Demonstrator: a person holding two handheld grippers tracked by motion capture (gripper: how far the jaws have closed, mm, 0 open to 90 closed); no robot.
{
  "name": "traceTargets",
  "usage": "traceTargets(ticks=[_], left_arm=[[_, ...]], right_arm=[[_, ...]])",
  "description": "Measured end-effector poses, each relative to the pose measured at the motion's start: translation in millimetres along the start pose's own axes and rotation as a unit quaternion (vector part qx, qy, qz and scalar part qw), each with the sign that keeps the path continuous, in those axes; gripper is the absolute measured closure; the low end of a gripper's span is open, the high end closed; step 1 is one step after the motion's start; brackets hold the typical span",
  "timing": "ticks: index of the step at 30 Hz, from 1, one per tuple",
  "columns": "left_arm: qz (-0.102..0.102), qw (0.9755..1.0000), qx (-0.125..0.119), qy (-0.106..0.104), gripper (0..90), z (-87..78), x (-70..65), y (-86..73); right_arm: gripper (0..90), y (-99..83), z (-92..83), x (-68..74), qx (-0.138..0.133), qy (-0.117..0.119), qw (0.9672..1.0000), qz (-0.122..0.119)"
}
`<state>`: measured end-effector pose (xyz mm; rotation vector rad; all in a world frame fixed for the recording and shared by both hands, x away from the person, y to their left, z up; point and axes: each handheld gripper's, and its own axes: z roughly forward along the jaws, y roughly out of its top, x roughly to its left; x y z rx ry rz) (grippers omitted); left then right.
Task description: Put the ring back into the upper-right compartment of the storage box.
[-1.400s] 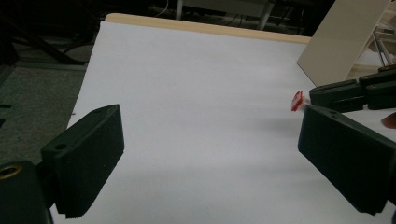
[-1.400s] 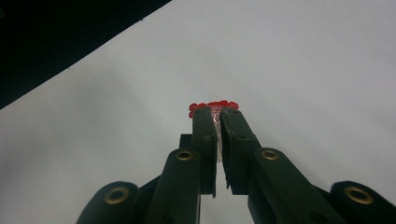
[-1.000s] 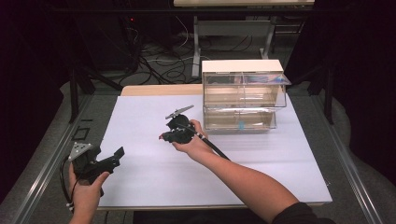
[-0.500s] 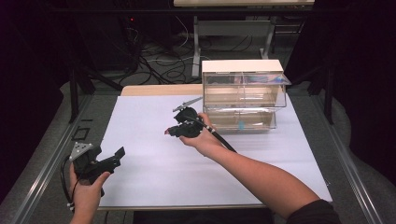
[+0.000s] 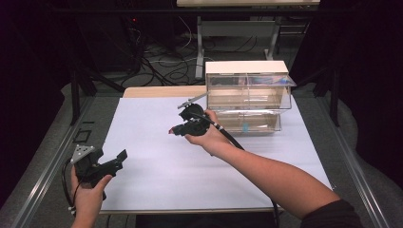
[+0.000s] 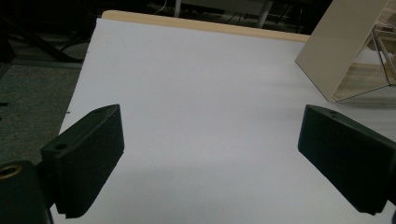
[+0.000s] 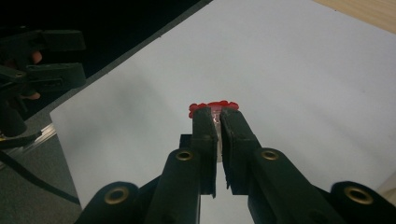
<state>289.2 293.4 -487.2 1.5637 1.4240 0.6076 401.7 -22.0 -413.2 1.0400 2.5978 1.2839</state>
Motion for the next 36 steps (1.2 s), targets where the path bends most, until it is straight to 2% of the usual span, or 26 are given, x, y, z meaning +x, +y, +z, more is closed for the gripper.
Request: traceTargets(ticks=[2, 3, 7, 8, 10, 15, 18, 25, 36], left_arm=[[0.0, 1.0, 0.0, 0.0, 7.0, 0.0, -0.1, 0.0], [0.0, 1.0, 0.0, 0.0, 7.1, 0.0, -0.2, 0.0], [0.001, 1.0, 0.001, 0.0, 7.0, 0.8, -0.1, 0.1], [0.0, 1.0, 0.001, -0.001, 7.0, 1.2, -0.3, 0.2], [-0.004, 1.0, 0.001, -0.002, 7.0, 2.6, -1.2, 0.5], [-0.005, 1.0, -0.001, -0.004, 7.0, 4.8, -2.3, 1.1], [0.0, 1.0, 0.006, -0.004, 7.0, 6.1, -2.4, 1.5], [0.002, 1.0, 0.006, -0.006, 7.0, 6.9, -3.6, 2.0], [0.002, 1.0, 0.005, -0.006, 7.0, 6.5, -3.5, 2.1]], right_arm=[[85.3, 1.8, -3.2, 1.0, -0.002, 0.0, 1.0, -0.005], [85.3, 3.7, -6.9, 1.9, 0.006, 0.001, 1.0, 0.001], [85.3, 5.1, -10.2, 1.5, -0.002, 0.0, 1.0, 0.001], [85.3, 6.8, -14.5, -0.2, 0.006, -0.002, 1.0, 0.001], [85.3, 7.9, -16.3, -1.3, -0.003, -0.002, 1.0, 0.004], [85.3, 12.4, -23.9, -3.9, 0.0, -0.007, 1.0, 0.005], [85.3, 17.0, -32.4, -4.6, -0.002, -0.008, 0.9999, 0.01], [85.3, 23.1, -43.2, -5.5, -0.006, -0.015, 0.9999, 0.005], [85.3, 30.2, -62.4, -15.7, -0.017, -0.032, 0.9993, 0.011]])
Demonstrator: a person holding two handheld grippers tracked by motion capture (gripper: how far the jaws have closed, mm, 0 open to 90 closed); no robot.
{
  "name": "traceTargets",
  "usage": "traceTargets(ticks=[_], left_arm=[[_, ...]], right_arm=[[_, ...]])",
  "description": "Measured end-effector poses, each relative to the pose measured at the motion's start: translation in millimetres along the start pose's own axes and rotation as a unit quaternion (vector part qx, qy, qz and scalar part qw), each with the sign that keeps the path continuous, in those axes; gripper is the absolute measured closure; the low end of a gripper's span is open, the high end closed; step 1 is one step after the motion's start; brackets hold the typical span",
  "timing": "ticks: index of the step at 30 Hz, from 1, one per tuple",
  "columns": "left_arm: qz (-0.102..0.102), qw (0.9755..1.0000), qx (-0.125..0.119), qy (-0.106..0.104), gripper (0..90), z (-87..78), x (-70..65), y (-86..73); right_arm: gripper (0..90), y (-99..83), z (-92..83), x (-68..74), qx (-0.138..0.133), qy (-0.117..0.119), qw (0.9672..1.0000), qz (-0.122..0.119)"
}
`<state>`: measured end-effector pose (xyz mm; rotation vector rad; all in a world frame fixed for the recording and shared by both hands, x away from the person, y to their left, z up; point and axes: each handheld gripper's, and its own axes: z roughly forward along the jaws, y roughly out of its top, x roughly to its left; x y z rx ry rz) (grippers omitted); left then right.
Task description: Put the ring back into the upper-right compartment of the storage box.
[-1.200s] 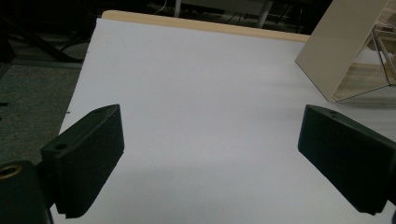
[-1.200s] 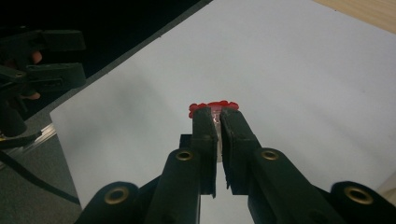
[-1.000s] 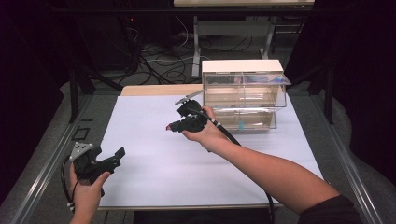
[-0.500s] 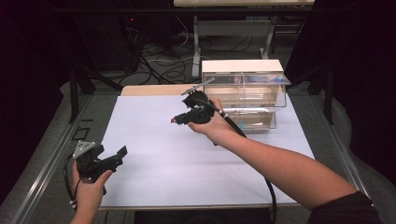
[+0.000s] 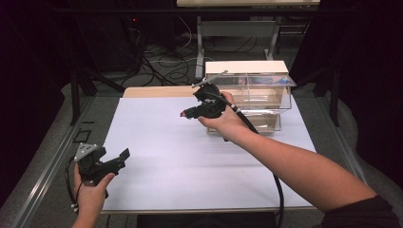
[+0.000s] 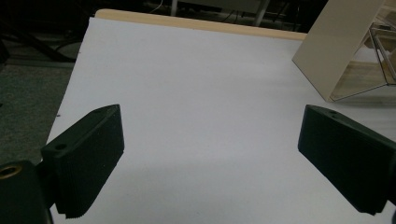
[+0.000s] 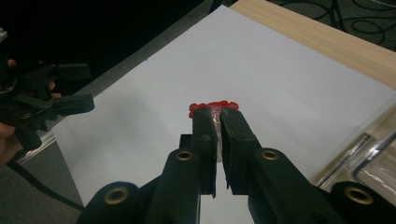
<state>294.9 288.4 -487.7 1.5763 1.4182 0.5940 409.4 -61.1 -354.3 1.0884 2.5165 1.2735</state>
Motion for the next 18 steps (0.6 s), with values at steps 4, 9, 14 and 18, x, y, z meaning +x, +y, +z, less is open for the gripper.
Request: traceTargets(ticks=[4, 9, 14, 18], left_arm=[[-0.003, 1.0, -0.003, 0.0, 7.1, 0.4, -0.6, 0.0], [-0.004, 1.0, -0.003, 0.001, 7.0, 0.6, -0.9, -0.1], [-0.004, 1.0, -0.003, 0.001, 7.0, 0.5, -1.1, -0.1], [-0.004, 1.0, -0.004, 0.001, 7.0, 0.4, -1.0, -0.2]], right_arm=[[85.3, 2.1, -5.8, -5.1, -0.004, -0.007, 1.0, 0.002], [85.3, 6.7, -18.3, -14.9, -0.018, -0.02, 0.9996, 0.009], [85.3, 8.4, -25.9, -20.8, -0.025, -0.029, 0.9992, 0.009], [85.3, 8.1, -35.1, -29.7, -0.03, -0.041, 0.9986, 0.015]])
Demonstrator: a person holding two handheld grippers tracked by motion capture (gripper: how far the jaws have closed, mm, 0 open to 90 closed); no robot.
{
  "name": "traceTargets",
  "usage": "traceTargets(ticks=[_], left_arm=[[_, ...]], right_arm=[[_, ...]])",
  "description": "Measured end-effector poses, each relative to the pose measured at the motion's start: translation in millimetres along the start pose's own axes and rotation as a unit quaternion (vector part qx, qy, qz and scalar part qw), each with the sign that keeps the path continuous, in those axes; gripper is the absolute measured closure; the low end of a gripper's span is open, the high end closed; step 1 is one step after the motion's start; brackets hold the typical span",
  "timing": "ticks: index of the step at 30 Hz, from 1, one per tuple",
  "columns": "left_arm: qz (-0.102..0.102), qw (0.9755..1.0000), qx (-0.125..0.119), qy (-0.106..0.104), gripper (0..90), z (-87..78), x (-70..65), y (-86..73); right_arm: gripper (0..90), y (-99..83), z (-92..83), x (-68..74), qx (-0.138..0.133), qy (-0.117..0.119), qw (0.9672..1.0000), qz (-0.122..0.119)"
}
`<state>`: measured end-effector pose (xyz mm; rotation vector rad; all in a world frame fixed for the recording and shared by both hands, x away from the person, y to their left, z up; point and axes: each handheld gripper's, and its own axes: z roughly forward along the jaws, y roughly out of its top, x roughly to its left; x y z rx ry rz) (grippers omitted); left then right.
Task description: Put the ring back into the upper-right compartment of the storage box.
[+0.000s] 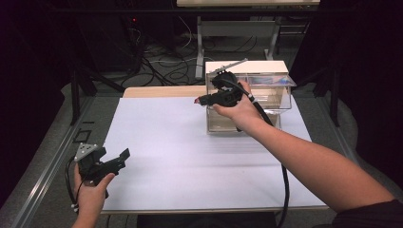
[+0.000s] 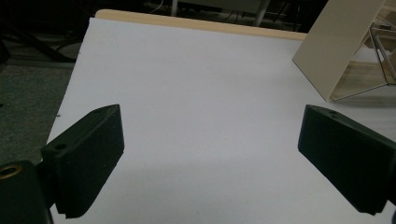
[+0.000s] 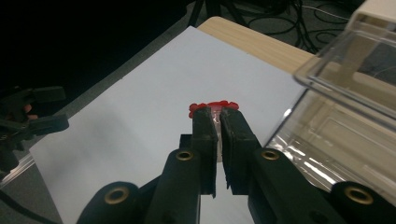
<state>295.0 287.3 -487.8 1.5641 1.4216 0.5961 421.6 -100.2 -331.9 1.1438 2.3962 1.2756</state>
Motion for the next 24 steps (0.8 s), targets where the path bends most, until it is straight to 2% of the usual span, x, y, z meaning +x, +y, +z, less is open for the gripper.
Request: traceTargets(ticks=[17, 23, 24], left_arm=[[-0.001, 1.0, 0.002, 0.001, 7.0, 0.3, 0.6, 0.2], [-0.001, 1.0, 0.002, 0.002, 7.0, 0.8, 0.1, 0.1], [-0.001, 1.0, 0.002, 0.002, 7.0, 0.8, 0.1, 0.1]], right_arm=[[85.3, -7.4, -30.1, -36.3, -0.016, -0.044, 0.9987, 0.019], [85.2, -11.1, -41.0, -49.3, -0.022, -0.059, 0.9976, 0.03], [85.2, -11.6, -42.7, -50.3, -0.02, -0.063, 0.9971, 0.038]])
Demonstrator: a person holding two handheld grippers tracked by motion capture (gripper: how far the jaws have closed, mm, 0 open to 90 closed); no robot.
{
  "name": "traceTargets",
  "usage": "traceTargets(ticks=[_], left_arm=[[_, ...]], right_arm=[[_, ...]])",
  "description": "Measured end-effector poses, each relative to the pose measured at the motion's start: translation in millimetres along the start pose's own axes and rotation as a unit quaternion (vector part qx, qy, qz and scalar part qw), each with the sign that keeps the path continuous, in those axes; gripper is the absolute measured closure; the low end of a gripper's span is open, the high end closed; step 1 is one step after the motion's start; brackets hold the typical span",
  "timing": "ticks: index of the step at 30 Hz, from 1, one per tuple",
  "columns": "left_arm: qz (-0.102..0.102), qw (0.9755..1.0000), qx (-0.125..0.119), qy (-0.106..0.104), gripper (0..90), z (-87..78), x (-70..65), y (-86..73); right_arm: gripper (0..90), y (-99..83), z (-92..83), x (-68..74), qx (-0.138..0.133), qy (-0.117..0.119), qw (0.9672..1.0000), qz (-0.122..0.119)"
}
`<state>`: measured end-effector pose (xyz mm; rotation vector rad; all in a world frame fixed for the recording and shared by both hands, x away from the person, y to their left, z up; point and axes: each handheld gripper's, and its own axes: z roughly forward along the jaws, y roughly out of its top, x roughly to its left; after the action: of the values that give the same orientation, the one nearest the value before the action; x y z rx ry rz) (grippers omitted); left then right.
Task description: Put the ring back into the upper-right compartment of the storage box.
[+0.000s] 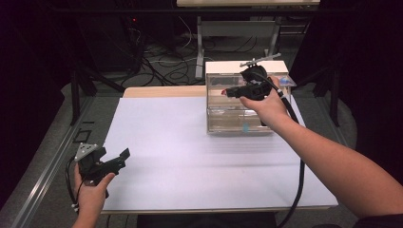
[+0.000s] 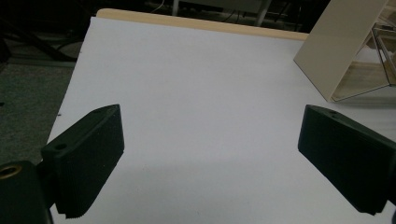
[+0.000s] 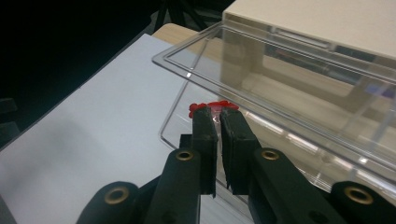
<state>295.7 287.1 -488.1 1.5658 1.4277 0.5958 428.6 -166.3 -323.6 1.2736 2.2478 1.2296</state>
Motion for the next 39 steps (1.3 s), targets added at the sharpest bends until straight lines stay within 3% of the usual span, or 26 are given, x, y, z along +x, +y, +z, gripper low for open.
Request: traceTargets(ticks=[39], left_arm=[[0.005, 1.0, 0.004, 0.002, 7.0, 0.7, -1.6, -0.6]], right_arm=[[85.2, -29.9, -28.7, -47.1, 0.006, -0.048, 0.9984, 0.03]])
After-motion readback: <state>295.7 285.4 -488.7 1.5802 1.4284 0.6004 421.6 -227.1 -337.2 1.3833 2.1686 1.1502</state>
